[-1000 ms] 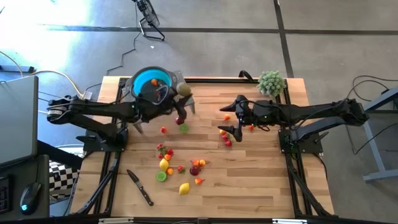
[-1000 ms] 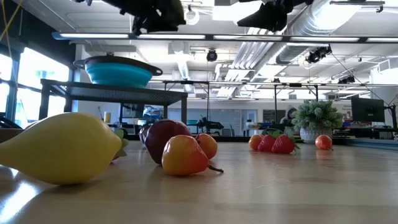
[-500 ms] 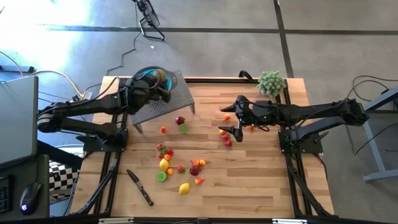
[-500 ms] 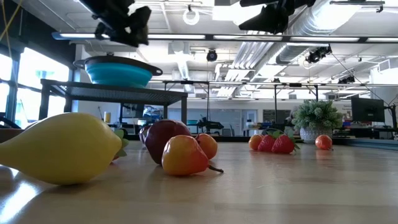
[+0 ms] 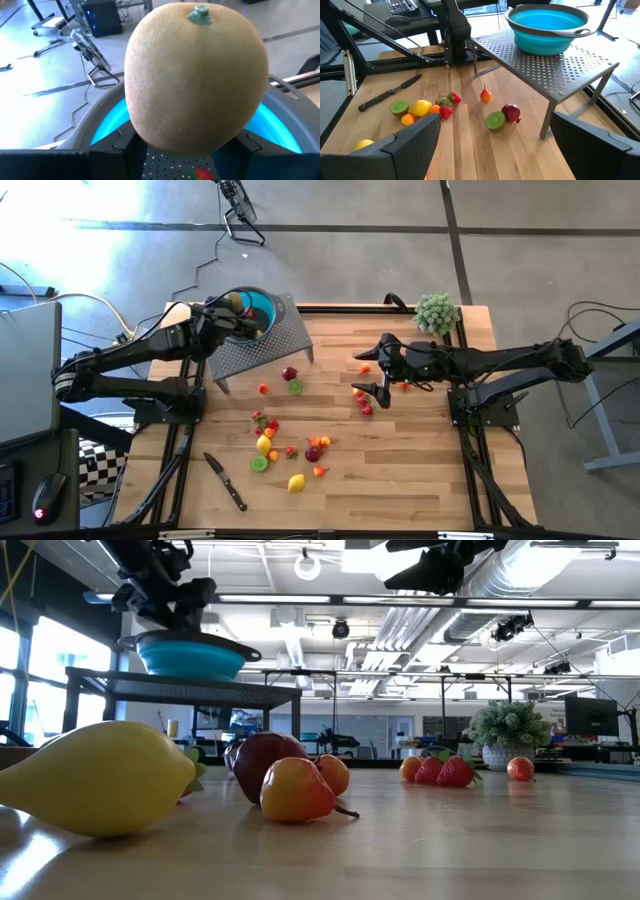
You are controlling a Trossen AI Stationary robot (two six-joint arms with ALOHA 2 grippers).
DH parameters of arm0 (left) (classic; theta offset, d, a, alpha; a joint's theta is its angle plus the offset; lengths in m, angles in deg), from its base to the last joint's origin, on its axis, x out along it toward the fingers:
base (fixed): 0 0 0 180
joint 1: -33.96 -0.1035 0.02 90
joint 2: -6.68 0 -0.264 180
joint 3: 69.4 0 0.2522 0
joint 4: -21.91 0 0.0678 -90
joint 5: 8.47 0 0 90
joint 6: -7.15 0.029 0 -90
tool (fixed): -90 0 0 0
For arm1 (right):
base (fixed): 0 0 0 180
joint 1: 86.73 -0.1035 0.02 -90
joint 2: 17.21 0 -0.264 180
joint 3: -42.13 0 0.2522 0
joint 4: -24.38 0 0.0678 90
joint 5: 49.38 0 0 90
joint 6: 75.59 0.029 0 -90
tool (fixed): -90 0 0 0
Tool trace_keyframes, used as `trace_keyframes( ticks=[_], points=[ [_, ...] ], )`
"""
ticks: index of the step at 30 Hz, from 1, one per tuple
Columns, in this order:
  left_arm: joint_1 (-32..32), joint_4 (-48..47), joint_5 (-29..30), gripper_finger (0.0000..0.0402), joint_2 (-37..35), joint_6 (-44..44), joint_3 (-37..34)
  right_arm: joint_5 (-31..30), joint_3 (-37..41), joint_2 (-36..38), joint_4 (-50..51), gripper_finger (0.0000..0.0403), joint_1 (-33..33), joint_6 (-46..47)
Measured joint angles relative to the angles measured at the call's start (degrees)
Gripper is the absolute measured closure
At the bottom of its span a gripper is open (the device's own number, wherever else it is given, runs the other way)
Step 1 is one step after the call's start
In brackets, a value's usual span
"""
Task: Pick & Place Fruit
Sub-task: Put the right brown kiwi into the blue strainer bowl on the shelf
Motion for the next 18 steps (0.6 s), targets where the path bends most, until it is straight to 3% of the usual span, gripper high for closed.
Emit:
trace_keyframes(
  ticks=[18],
  points=[
    [0.08,0.99,-2.43,0.0226,0.37,0.00,0.00,-2.20,0.00,0.00,0.02,0.0034,0.00,0.17]
  ],
)
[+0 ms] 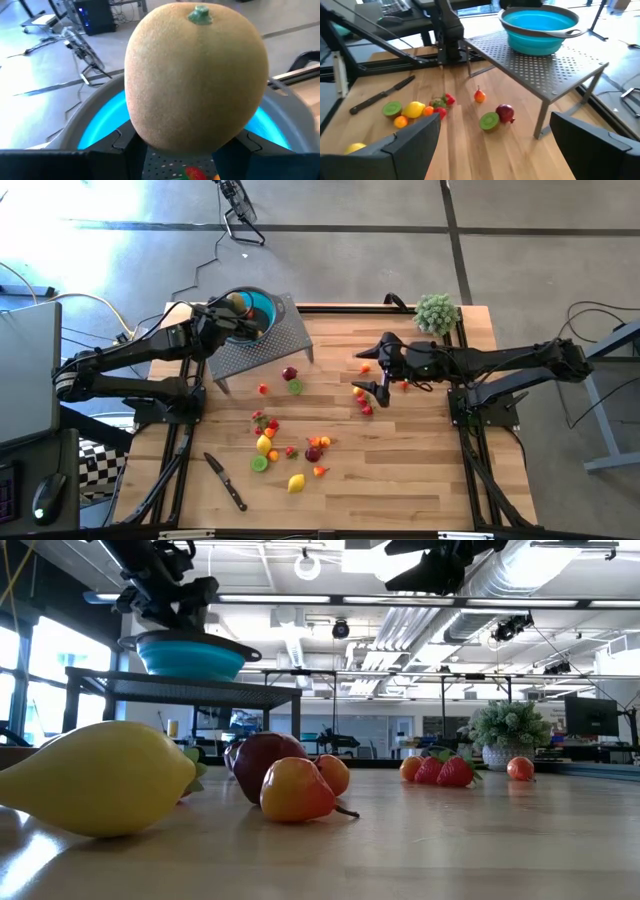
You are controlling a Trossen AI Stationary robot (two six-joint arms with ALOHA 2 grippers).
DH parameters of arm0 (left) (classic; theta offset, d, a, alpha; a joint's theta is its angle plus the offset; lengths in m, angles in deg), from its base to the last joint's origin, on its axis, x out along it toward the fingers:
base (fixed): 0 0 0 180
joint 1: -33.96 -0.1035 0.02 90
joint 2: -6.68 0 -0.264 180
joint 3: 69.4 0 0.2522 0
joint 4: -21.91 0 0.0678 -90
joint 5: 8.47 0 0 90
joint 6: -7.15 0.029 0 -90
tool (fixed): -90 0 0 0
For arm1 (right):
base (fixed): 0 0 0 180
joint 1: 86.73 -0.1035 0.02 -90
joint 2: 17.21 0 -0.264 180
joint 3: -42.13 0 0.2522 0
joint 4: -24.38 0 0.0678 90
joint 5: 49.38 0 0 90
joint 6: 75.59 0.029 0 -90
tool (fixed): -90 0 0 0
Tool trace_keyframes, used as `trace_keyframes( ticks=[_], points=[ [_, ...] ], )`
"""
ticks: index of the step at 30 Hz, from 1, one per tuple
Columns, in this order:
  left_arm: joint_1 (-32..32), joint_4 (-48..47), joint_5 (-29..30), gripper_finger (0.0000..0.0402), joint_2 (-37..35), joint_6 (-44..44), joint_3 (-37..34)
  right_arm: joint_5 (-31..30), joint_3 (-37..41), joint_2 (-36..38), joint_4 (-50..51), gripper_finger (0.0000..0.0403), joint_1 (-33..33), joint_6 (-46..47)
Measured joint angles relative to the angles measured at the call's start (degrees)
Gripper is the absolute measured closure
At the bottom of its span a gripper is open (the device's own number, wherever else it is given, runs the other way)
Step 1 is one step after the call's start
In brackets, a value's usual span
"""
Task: Pick & Place Fruit
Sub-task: Put the right brown kiwi into the blue strainer bowl on the shelf
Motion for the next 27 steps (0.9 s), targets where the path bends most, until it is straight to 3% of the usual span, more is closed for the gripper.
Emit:
trace_keyframes(
  ticks=[9,23,27],
  points=[
    [0.00,-0.07,-0.32,0.0226,0.00,5.64,0.00,-0.80,0.00,0.00,0.00,0.0034,0.00,0.00],
    [0.00,-0.05,-0.27,0.0226,0.40,5.88,0.00,-0.80,0.00,0.00,0.00,0.0034,0.01,0.01],
    [0.00,0.58,-0.22,0.0207,1.00,5.86,0.00,-0.80,0.00,0.00,0.00,0.0034,0.00,0.01]
  ],
)
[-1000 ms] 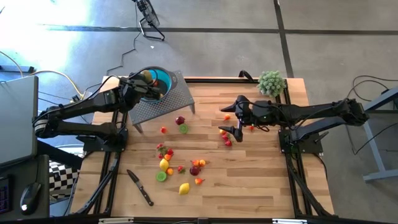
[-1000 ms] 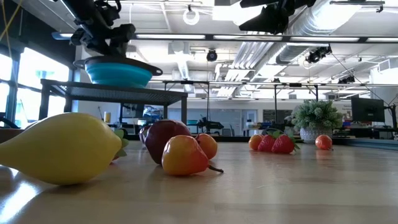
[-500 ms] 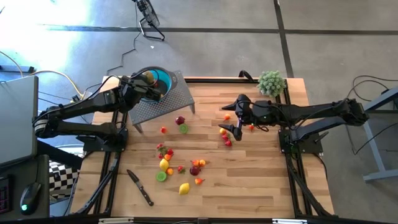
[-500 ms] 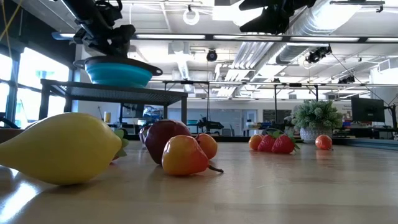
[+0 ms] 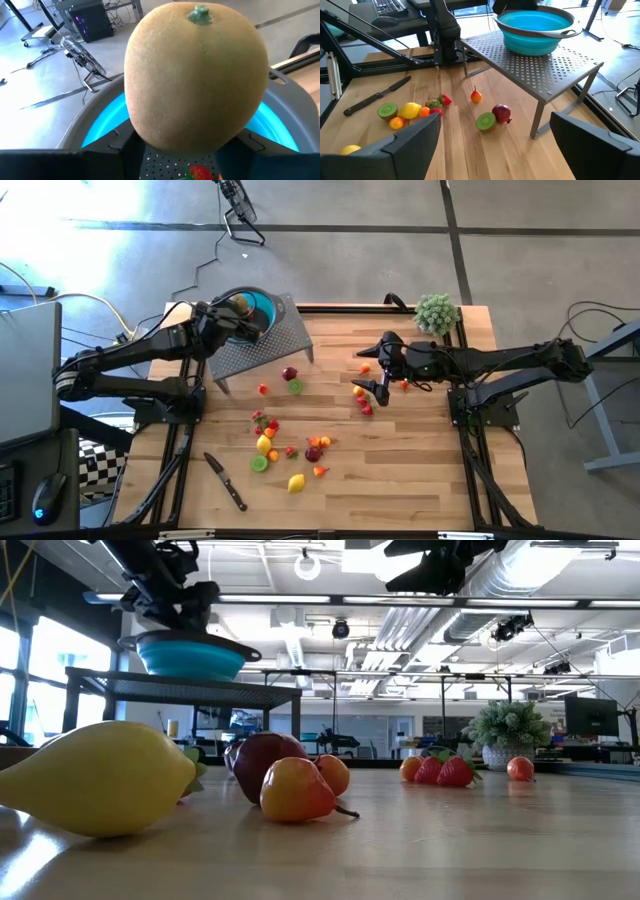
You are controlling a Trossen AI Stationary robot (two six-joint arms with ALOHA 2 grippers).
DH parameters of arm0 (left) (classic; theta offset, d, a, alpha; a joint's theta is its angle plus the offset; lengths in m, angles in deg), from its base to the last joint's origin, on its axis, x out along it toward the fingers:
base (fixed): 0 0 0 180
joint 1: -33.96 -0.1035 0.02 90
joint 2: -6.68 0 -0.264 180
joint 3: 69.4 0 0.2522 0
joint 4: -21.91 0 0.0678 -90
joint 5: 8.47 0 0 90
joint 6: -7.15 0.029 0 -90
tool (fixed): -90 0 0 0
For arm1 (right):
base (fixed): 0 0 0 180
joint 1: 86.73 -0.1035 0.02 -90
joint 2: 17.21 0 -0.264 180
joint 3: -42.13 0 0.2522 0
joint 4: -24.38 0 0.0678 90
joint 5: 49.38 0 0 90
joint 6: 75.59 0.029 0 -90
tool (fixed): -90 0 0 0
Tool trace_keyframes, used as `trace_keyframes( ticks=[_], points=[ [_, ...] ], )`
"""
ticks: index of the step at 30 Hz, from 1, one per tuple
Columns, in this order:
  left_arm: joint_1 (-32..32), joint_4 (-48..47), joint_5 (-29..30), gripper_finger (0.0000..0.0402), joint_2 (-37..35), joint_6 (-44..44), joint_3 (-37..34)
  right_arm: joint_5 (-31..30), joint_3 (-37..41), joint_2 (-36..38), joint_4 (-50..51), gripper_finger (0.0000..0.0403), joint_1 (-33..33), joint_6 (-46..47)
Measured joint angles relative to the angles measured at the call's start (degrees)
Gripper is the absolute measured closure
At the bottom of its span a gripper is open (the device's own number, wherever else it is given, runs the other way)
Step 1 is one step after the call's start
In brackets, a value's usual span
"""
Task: Pick & Place Fruit
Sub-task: Put the right brown kiwi into the blue strainer bowl on the shelf
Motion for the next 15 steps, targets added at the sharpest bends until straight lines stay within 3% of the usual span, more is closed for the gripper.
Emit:
trace_keyframes(
  ticks=[8,15],
  points=[
    [0.00,2.43,-0.10,0.0124,1.45,1.41,0.00,0.00,0.00,0.00,0.02,0.0034,0.00,0.00],
    [0.00,2.06,-0.30,0.0106,1.52,3.01,0.00,0.00,0.00,0.00,0.02,0.0034,0.00,0.00]
  ],
)
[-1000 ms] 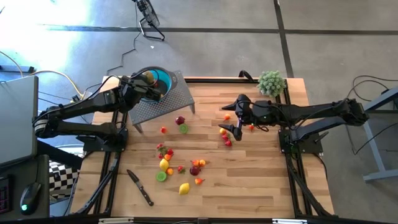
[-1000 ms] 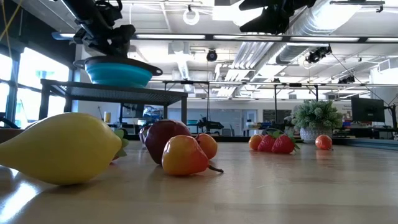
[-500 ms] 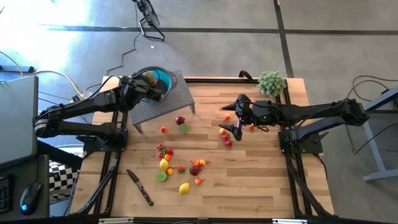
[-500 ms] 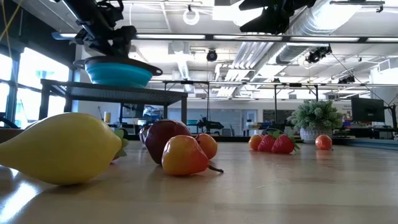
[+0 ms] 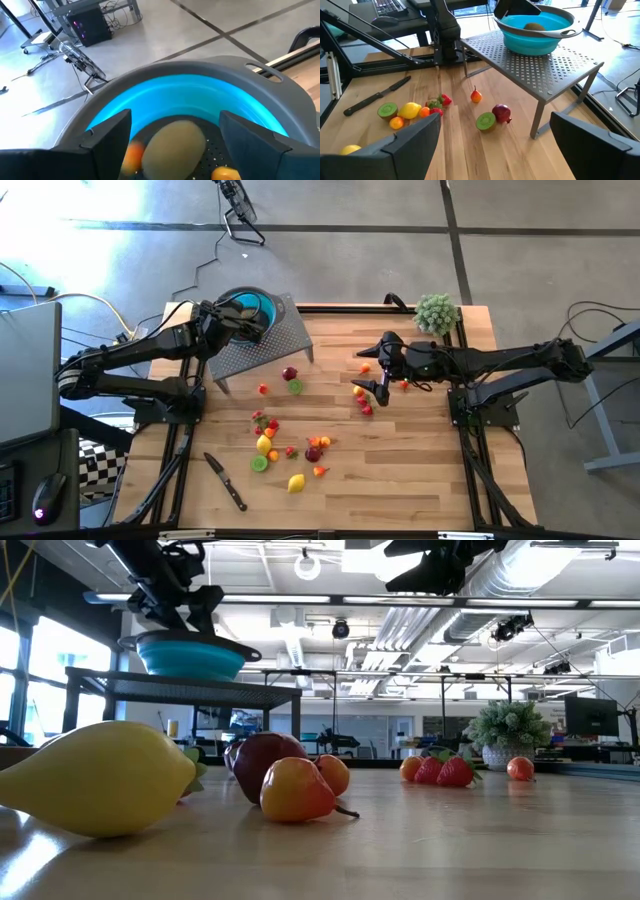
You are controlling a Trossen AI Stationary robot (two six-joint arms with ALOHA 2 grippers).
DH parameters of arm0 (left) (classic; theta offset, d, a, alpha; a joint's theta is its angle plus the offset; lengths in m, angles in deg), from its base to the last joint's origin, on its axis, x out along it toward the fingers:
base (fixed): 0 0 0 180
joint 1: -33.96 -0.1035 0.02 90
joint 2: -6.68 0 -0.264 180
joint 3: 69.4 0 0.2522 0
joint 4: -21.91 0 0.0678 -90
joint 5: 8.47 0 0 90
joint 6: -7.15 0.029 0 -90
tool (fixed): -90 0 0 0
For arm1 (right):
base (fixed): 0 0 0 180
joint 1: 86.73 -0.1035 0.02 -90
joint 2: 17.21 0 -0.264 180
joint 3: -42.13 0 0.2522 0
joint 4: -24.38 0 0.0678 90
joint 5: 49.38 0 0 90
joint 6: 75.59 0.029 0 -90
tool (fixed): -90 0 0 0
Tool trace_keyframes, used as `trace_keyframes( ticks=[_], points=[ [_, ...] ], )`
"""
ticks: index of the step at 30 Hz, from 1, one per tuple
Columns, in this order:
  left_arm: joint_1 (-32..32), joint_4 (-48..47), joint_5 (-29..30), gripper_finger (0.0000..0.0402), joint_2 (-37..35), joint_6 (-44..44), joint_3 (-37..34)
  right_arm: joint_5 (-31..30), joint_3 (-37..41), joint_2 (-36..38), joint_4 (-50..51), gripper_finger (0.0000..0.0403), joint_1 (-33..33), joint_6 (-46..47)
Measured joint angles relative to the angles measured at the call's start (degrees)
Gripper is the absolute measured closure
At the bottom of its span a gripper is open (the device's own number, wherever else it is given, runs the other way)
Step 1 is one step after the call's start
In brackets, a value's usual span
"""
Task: Pick & Place Fruit
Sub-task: Put the right brown kiwi into the blue strainer bowl on the shelf
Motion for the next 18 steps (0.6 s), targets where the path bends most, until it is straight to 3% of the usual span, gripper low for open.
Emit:
trace_keyframes(
  ticks=[12,18],
  points=[
    [0.00,-0.21,-0.28,0.0105,0.00,0.00,0.00,0.48,0.00,0.00,0.00,0.0034,0.00,-0.13],
    [0.02,0.22,-4.64,0.0105,-0.31,-0.12,0.00,0.48,0.00,0.00,-0.02,0.0034,0.00,-0.17]
  ],
)
